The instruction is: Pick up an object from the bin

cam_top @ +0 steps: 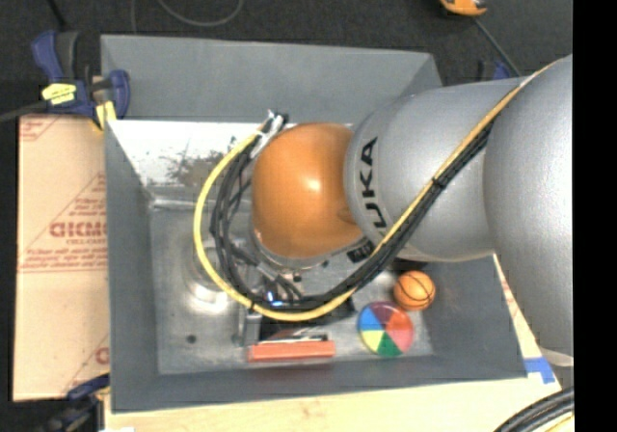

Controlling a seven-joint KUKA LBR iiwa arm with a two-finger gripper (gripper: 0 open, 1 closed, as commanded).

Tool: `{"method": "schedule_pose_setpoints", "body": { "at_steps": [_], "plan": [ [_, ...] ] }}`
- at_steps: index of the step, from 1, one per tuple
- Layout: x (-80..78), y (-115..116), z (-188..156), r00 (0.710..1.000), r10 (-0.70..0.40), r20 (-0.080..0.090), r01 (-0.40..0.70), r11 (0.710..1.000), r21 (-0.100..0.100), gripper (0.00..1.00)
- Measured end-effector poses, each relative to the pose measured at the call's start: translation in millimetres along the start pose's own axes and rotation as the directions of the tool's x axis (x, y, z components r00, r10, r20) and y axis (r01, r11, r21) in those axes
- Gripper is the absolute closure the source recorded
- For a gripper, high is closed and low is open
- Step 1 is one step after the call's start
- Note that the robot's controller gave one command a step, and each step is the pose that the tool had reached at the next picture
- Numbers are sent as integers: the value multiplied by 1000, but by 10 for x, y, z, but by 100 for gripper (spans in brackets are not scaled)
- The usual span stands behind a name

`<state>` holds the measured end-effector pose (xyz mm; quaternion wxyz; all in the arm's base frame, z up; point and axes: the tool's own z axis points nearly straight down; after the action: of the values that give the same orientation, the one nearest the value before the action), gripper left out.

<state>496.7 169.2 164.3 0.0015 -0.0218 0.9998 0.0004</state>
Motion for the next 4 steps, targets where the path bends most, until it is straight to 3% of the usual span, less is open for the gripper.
{"method": "schedule_pose_setpoints", "body": {
  "at_steps": [1,2,3,4],
  "plan": [
    [-57,-213,177,1000,-12,-3,12,1000,2,0],
    [-66,-228,192,1000,-11,-3,11,1000,2,0],
    [-202,-394,-151,997,-81,-10,81,997,2,0],
    [-490,-468,-360,987,-160,12,160,987,2,0]
  ]
}}
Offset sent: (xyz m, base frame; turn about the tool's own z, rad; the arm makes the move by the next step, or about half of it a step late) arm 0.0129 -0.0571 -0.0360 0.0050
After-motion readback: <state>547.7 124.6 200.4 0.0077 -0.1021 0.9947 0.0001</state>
